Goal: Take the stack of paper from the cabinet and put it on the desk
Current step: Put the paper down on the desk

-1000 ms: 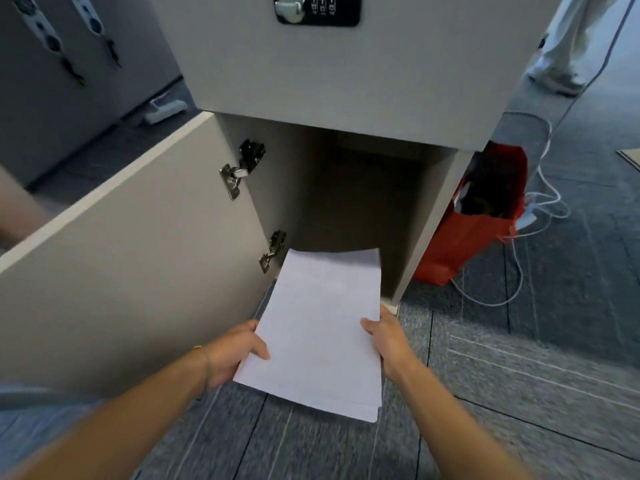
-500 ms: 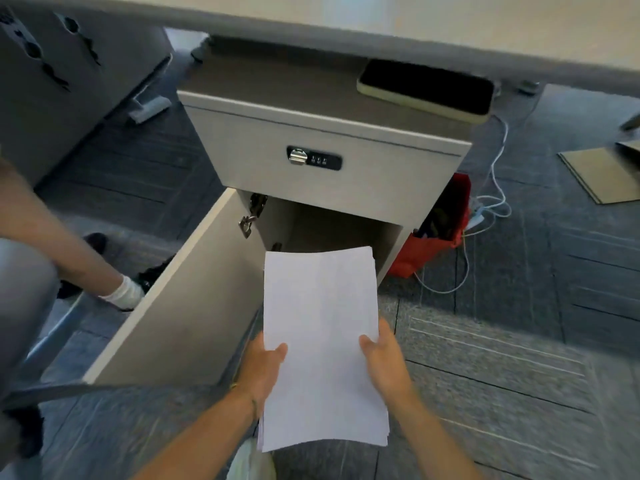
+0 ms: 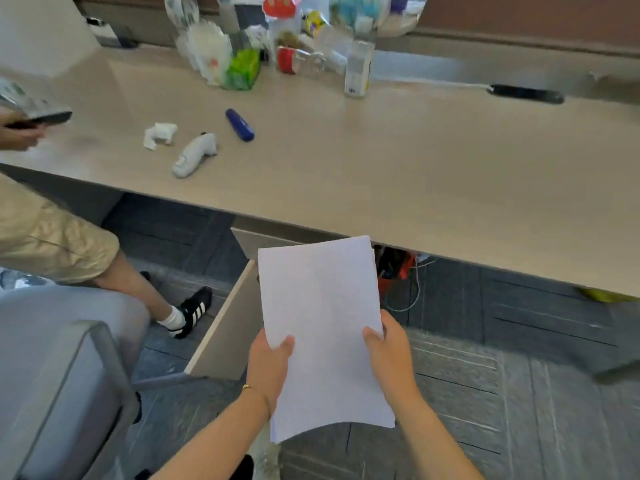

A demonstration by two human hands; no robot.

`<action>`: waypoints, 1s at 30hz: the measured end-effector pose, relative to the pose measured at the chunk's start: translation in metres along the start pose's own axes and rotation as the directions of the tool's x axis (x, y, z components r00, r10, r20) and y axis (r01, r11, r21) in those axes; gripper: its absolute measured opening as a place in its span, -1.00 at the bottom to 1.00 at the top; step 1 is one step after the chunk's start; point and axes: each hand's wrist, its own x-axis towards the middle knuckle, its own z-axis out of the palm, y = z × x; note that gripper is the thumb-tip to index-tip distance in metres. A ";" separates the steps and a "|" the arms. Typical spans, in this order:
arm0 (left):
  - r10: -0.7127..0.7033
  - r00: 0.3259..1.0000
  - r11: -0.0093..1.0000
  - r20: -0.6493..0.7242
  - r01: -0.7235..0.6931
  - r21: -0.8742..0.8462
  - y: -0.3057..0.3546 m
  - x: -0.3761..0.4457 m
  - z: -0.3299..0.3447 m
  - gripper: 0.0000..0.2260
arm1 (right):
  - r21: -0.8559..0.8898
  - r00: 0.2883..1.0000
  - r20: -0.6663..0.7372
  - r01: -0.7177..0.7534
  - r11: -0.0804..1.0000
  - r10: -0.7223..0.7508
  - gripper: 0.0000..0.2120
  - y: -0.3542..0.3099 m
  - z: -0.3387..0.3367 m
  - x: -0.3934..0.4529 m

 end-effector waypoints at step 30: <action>0.254 0.965 0.965 0.061 -0.249 -0.086 0.345 0.153 0.187 -0.89 | 0.312 0.927 -0.375 0.147 0.939 -0.021 -0.77 -0.288 -0.098 0.222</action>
